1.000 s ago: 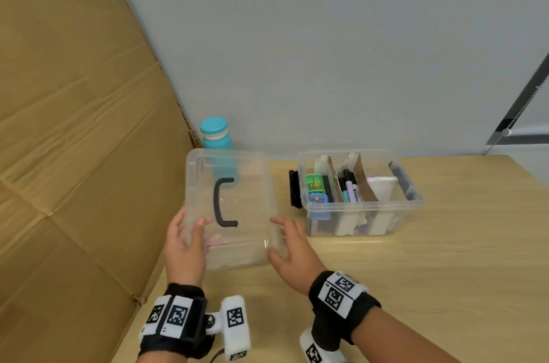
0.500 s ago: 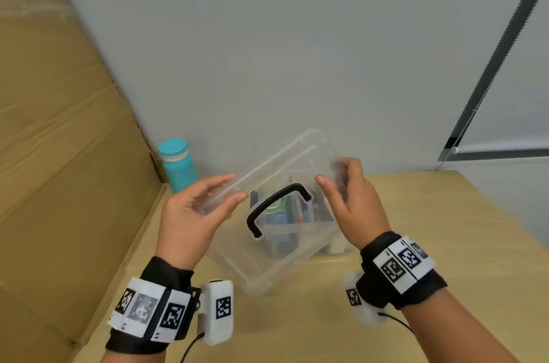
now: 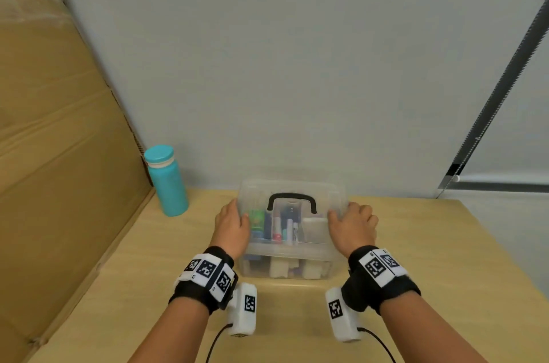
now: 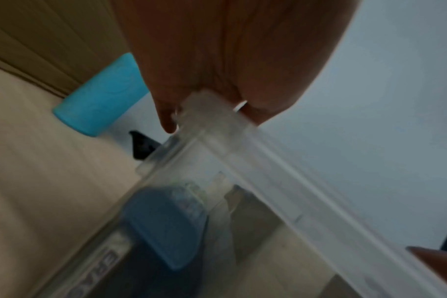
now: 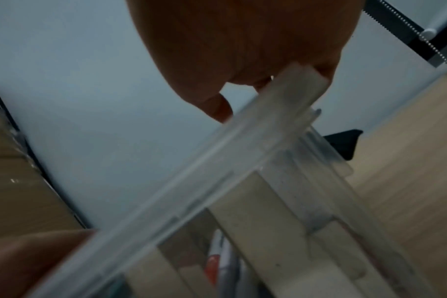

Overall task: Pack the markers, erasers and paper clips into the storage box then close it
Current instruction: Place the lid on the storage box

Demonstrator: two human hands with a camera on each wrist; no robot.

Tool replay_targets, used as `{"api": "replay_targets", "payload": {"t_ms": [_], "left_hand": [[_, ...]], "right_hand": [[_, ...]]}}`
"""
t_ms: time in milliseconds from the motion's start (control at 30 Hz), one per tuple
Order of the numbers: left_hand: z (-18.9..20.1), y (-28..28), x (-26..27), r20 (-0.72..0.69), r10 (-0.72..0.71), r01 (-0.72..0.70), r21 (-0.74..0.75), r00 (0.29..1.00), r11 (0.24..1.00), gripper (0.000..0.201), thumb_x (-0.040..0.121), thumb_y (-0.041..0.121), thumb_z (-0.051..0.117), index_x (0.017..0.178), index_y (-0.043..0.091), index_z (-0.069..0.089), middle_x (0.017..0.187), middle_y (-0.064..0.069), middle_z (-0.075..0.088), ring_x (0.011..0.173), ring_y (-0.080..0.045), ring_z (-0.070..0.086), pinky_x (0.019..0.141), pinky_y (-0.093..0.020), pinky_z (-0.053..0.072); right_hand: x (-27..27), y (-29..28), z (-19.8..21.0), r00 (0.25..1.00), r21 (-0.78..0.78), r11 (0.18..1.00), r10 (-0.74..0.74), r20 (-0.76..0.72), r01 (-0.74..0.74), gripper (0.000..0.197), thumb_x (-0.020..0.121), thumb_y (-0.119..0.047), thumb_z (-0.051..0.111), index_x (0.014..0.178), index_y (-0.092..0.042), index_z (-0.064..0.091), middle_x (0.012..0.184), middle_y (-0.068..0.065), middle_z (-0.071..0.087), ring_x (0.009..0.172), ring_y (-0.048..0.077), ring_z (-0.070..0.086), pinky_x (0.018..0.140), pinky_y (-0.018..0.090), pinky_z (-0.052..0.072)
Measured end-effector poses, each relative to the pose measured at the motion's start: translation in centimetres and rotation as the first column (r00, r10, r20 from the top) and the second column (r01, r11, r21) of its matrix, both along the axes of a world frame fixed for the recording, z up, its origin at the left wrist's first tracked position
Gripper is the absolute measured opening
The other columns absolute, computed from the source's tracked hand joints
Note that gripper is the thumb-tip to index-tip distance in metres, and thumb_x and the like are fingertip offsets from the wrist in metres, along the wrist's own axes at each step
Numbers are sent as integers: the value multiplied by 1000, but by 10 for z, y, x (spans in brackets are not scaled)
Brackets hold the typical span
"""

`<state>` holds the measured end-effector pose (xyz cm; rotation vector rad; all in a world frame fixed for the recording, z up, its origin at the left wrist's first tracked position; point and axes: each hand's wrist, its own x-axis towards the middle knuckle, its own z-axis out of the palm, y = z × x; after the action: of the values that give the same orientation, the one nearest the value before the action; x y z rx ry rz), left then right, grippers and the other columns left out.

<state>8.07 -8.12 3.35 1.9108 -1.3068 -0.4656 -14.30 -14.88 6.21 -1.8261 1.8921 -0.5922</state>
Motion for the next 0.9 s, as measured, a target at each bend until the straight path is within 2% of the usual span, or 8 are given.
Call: {"api": "replay_targets", "payload": {"t_ms": [67,233,367,433,533,633,767,900], "left_hand": [[-10,-8,3,-25,25,-24,37,999,999,42,98,20,36,139,12,38,136,-11,47,124,-26,43,109,-41,35],[-16,-10,4,5,40,-41,72,999,997,43,98,23,35,138,10,37,135,-12,48,123,-27,44,108,-45,37],[-11,-11,2,140,72,-96,175,988,980,46,97,35,34,139,15,34,139,-8,45,127,-28,40,107,-48,34],[-10,-11,4,123,65,-90,206,990,974,59,94,50,37,142,17,29,145,-7,38,131,-29,38,108,-48,33],[-10,-12,6,-90,34,-14,215,995,976,106,68,80,46,148,17,18,153,-9,22,139,-26,28,114,-47,29],[-8,-11,2,-100,72,-46,247,992,968,118,65,77,58,151,17,5,158,-9,14,143,-29,22,116,-46,26],[3,-5,-3,183,85,-132,267,979,955,110,69,78,51,150,16,10,149,-12,28,135,-33,28,111,-43,29],[9,-3,-10,421,97,-152,98,902,983,101,73,76,49,148,17,14,136,-9,38,119,-26,34,101,-37,34]], "right_hand": [[5,-2,-4,992,24,1000,6,-128,-3,59,93,-48,39,134,-6,39,134,13,37,121,33,35,100,43,34],[6,-11,-16,984,73,990,126,-129,-117,69,96,-53,29,152,-19,7,150,10,31,131,34,32,102,44,34],[7,-16,-16,978,85,986,153,-141,-142,67,96,-51,29,151,-23,5,152,8,24,130,36,34,99,47,37],[12,-18,-16,980,96,988,134,-148,-121,69,94,-52,32,150,-20,7,153,9,21,129,37,35,99,48,38],[19,-20,-19,983,78,994,94,-159,-82,84,85,-69,36,147,-16,13,153,9,19,123,40,43,95,47,41],[19,-20,-22,986,59,995,86,-142,-78,101,71,-86,34,145,-20,16,155,4,16,116,39,52,90,45,45],[17,-21,-23,985,64,994,97,-140,-89,104,69,-87,37,147,-23,11,157,2,15,119,38,51,93,46,45],[17,-20,-22,985,81,992,105,-136,-95,108,67,-88,39,148,-24,9,158,2,15,124,37,49,95,47,46]]}}
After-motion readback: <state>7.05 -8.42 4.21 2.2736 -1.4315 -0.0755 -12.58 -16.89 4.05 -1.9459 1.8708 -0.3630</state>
